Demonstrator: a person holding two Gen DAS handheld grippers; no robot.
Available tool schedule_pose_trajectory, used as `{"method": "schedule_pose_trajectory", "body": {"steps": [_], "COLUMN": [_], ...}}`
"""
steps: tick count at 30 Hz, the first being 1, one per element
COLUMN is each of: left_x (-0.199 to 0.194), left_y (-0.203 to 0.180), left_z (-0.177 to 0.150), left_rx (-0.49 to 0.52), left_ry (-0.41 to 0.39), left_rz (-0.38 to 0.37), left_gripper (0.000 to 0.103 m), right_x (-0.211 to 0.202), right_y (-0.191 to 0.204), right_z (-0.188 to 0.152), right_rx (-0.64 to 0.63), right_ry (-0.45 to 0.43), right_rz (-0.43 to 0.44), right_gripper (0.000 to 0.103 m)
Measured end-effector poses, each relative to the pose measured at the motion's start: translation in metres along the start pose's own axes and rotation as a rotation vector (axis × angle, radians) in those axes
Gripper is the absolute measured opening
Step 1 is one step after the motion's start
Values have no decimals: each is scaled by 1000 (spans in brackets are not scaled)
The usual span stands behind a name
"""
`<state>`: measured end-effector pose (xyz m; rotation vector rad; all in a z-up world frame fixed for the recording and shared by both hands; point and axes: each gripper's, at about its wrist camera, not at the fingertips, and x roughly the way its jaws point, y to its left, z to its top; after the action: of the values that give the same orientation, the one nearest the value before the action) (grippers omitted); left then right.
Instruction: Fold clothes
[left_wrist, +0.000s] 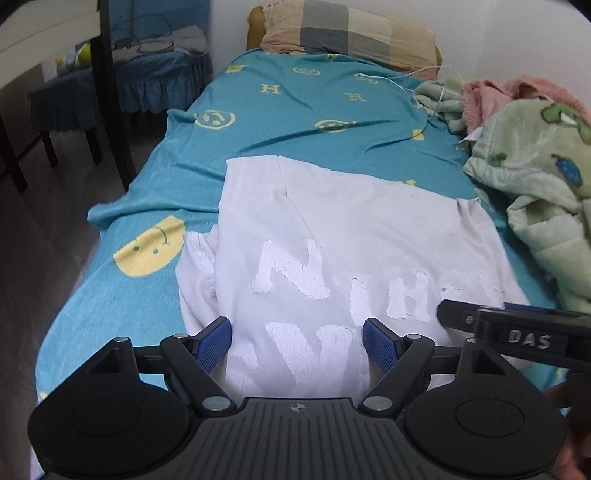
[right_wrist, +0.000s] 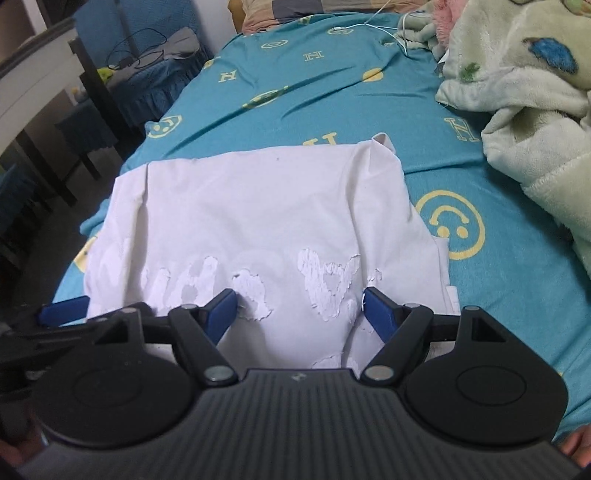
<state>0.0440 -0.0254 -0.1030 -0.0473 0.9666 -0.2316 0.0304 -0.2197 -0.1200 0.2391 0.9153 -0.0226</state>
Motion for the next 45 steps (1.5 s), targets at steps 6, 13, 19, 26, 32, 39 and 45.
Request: {"method": "schedule_pose_trajectory", "body": {"steps": [6, 13, 19, 26, 32, 39, 45], "left_x": [-18, 0, 8, 30, 34, 18, 1], "left_y": [37, 78, 79, 83, 91, 86, 77], "left_z": [-2, -19, -27, -28, -34, -27, -12], "left_rx": [-319, -655, -708, -751, -811, -765, -734], "left_ry": [59, 148, 195, 137, 57, -34, -128], "left_rz": [-207, -292, -320, -295, -269, -276, -353], "left_gripper": [89, 89, 91, 85, 61, 33, 24], "right_x": [-1, -1, -1, -3, -7, -37, -8], "right_y": [0, 1, 0, 0, -2, -31, -28], "right_z": [1, 2, 3, 5, 7, 13, -12], "right_rx": [7, 9, 15, 30, 57, 388, 727], "right_ry": [1, 5, 4, -1, -12, -90, 157], "right_rz": [1, -2, -4, -3, 3, 286, 749], "right_gripper": [77, 77, 77, 77, 77, 79, 79]}}
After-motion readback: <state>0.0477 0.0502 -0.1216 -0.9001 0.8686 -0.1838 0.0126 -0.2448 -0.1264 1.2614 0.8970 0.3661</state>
